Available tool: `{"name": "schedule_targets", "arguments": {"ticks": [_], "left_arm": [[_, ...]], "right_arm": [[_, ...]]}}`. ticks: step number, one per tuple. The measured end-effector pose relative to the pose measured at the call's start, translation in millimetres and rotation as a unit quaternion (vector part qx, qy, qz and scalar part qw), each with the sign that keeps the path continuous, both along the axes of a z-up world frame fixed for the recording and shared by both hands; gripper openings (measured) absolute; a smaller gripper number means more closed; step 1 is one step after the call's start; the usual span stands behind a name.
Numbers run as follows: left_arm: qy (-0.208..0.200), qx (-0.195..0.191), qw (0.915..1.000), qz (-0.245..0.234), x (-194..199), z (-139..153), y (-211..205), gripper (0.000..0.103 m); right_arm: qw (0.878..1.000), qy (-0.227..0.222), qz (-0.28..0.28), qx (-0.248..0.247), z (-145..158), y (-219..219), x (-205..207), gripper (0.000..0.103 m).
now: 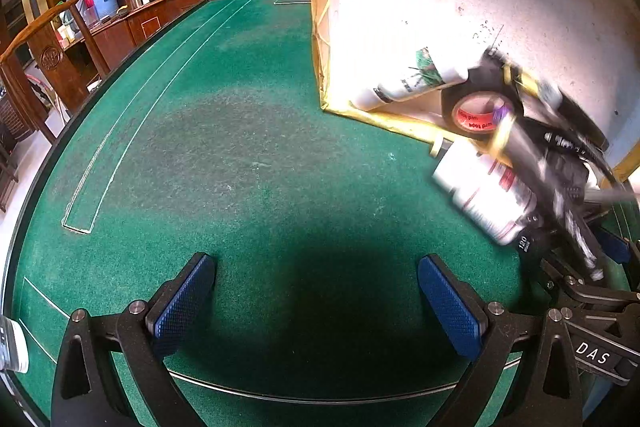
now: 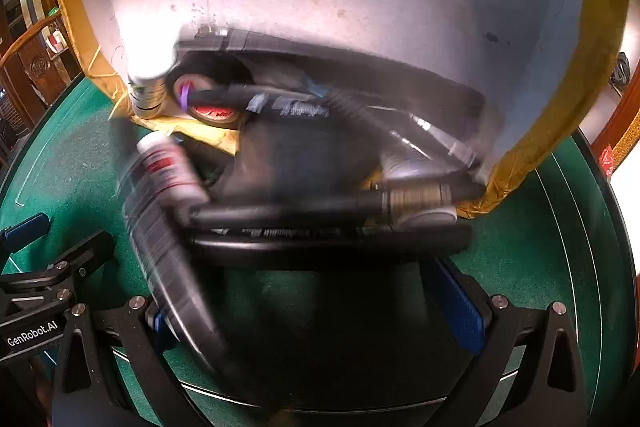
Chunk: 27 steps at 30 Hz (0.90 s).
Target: Organize rigid objects
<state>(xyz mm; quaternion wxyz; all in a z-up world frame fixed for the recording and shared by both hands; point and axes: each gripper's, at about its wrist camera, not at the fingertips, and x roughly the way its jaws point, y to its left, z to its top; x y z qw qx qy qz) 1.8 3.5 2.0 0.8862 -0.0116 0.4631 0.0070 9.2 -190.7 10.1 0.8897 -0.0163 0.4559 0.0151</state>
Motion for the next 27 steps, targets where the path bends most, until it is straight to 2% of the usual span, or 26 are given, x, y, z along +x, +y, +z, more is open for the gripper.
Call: {"name": "schedule_targets", "arguments": {"ticks": [27], "left_arm": [[-0.001,0.000,1.0000,0.001,-0.2,-1.6,-3.8,0.103]], "right_arm": [[1.000,0.001,-0.001,0.000,1.3,0.5,1.6,0.103]]}}
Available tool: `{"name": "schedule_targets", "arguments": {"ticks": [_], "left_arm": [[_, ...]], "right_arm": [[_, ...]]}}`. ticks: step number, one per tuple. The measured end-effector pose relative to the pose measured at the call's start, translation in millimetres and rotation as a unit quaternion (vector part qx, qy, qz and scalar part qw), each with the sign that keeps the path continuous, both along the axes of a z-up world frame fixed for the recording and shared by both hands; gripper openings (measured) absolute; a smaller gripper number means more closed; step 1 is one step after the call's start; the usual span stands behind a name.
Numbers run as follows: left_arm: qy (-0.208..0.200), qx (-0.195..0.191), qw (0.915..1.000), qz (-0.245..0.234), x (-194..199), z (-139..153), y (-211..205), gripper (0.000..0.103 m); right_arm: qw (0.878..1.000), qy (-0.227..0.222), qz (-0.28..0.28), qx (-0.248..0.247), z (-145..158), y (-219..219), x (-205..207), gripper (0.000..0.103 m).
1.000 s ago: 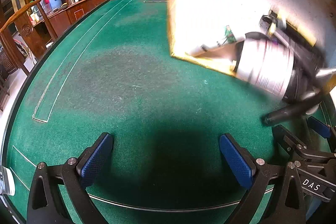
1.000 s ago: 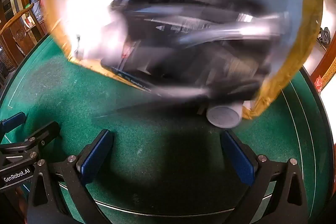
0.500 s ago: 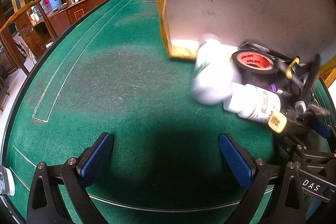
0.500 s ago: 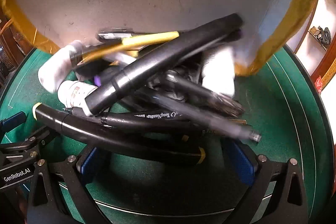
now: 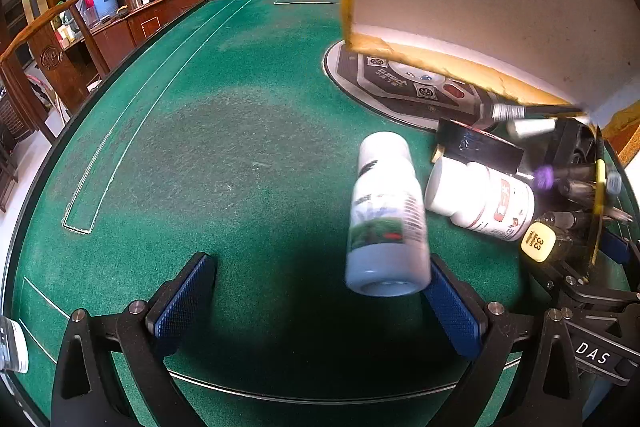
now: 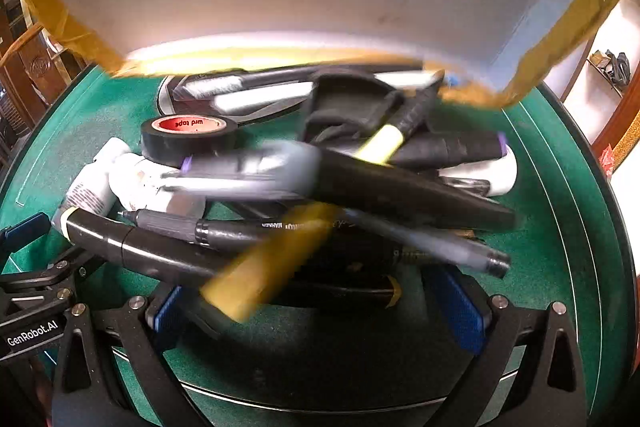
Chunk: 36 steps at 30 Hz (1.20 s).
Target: Organize rigid objects
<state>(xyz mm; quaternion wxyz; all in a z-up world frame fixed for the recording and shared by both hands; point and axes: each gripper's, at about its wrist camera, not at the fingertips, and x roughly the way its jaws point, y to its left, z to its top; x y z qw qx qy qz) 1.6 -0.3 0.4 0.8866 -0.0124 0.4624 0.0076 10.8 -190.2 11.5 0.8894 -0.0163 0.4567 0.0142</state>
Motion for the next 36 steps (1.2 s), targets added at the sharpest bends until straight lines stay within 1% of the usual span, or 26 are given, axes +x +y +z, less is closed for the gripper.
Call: {"name": "schedule_targets", "arguments": {"ticks": [9,36], "left_arm": [[0.000,0.000,1.0000,0.000,0.0,0.0,0.1,0.103],[0.000,0.000,1.0000,0.000,-0.1,0.5,0.4,0.103]], "right_arm": [[1.000,0.000,0.000,0.000,3.1,0.1,0.4,0.103],[1.000,0.000,0.000,0.000,0.2,1.3,1.4,0.103]]}}
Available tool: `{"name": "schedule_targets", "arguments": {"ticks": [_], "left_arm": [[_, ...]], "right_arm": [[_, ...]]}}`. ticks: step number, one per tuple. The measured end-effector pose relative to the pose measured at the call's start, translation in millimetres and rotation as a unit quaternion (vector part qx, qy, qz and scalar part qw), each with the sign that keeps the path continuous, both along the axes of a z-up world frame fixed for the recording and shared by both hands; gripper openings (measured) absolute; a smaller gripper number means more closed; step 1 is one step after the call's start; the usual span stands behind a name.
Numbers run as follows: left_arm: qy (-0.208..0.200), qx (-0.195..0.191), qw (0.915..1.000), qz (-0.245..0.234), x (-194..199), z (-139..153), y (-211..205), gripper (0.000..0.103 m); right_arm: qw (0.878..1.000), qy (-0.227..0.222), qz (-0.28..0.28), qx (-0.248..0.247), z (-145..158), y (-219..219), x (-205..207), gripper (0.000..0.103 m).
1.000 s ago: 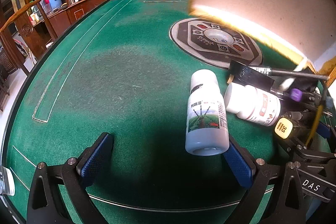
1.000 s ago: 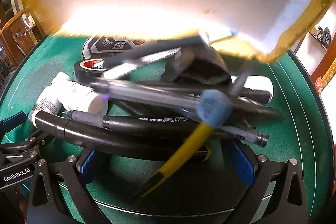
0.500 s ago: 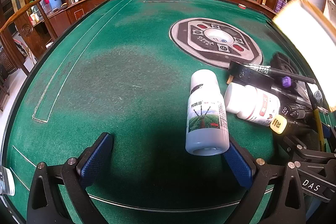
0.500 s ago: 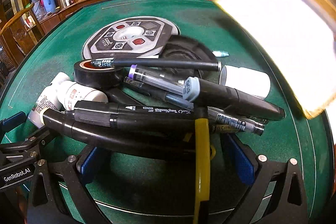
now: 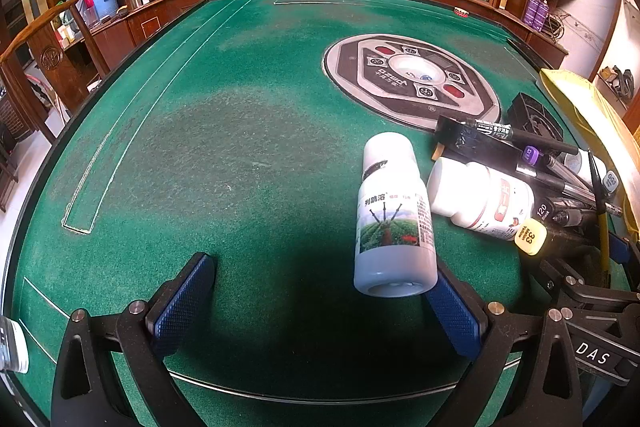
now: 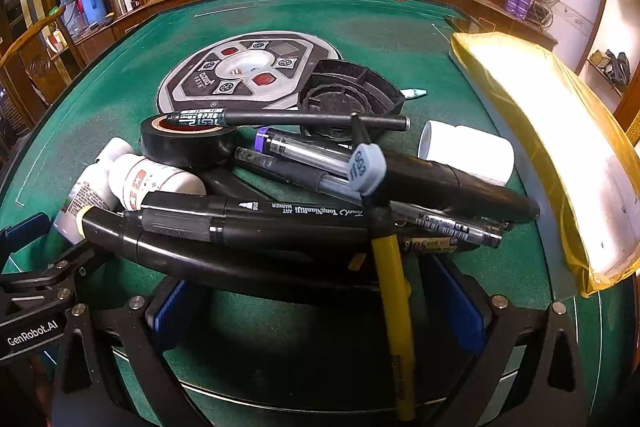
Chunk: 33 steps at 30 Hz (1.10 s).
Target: Organize rigid objects
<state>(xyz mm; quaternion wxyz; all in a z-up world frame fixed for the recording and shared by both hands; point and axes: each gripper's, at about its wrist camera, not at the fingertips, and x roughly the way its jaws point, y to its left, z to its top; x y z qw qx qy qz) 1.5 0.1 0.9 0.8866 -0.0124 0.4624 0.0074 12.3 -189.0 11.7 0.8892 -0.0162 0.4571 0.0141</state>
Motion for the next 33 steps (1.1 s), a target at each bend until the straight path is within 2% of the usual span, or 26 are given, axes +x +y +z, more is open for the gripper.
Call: {"name": "schedule_targets", "arguments": {"ticks": [24,27,30,33], "left_arm": [[0.000,0.000,1.0000,0.000,0.1,-0.4,-0.2,0.103],[0.000,0.000,1.0000,0.000,0.1,-0.4,-0.2,0.103],[0.000,0.000,1.0000,0.000,0.2,-0.4,-0.2,0.103],[0.000,0.000,1.0000,0.000,0.2,-0.4,-0.3,0.103]], "right_arm": [[1.000,0.002,0.003,0.000,0.4,-0.6,-0.1,0.103],[0.999,0.020,0.027,0.000,-0.7,-1.3,1.0,0.103],[0.994,0.057,0.097,-0.006,-1.9,-3.4,0.8,0.103],[0.986,0.073,0.153,-0.012,-6.0,-4.8,-2.9,0.103]]}}
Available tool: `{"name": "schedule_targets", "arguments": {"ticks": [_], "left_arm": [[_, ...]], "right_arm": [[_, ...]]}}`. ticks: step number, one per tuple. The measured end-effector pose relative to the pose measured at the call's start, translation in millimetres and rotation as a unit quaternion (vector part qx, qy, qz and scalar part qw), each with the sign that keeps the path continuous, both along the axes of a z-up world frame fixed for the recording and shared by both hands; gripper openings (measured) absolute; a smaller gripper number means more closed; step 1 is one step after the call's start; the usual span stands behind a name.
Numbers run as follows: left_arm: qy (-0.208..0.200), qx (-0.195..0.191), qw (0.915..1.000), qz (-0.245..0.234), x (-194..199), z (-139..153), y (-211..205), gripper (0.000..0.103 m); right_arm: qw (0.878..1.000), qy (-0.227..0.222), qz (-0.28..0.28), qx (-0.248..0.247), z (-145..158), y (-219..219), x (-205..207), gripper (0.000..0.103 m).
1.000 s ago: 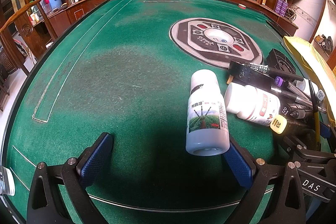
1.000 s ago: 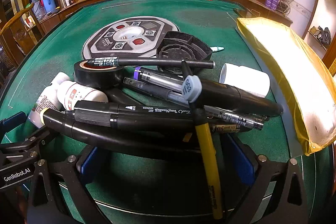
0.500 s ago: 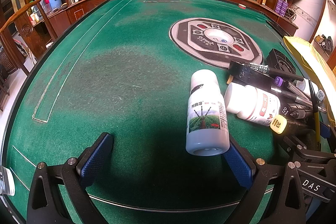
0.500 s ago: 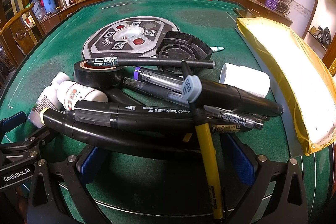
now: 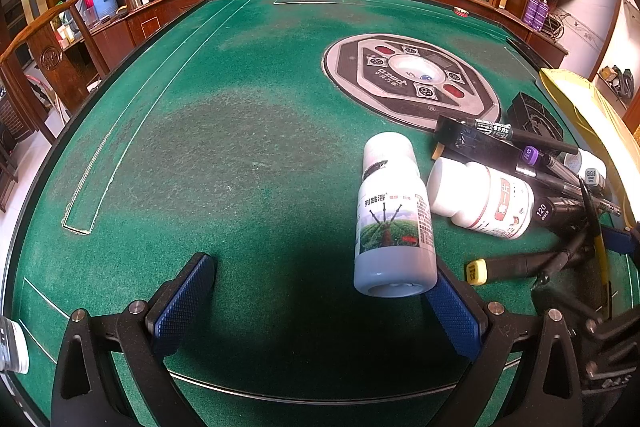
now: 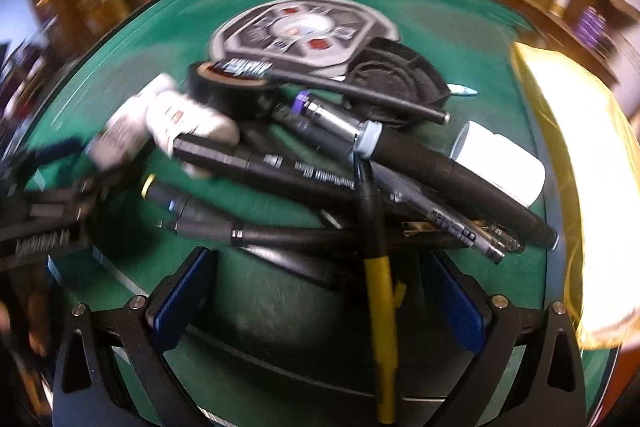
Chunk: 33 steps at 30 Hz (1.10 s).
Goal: Organize rigid objects
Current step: 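Grasp the green-label white bottle with the left tool while the right tool grasps the plain white bottle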
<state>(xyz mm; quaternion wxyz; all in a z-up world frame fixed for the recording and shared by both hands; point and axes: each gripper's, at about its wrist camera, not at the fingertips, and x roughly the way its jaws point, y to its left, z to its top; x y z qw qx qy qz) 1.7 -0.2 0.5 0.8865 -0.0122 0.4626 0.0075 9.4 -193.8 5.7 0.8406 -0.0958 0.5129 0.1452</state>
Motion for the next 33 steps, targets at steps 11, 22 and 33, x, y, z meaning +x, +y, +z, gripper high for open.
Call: {"name": "schedule_targets", "arguments": {"ticks": [11,22,33], "left_arm": [[0.007,0.001,1.0000,0.003,0,1,-2,0.103],[0.028,-0.036,0.9982,0.039,-17,33,1,0.102],[0.068,-0.010,0.9974,0.021,33,29,-9,0.086]], "right_arm": [[0.998,0.025,0.049,0.010,27,-38,-24,0.099],[0.994,-0.023,0.083,0.070,67,-93,-26,0.095],[0.992,-0.031,0.066,0.098,78,-131,-24,0.075]]}}
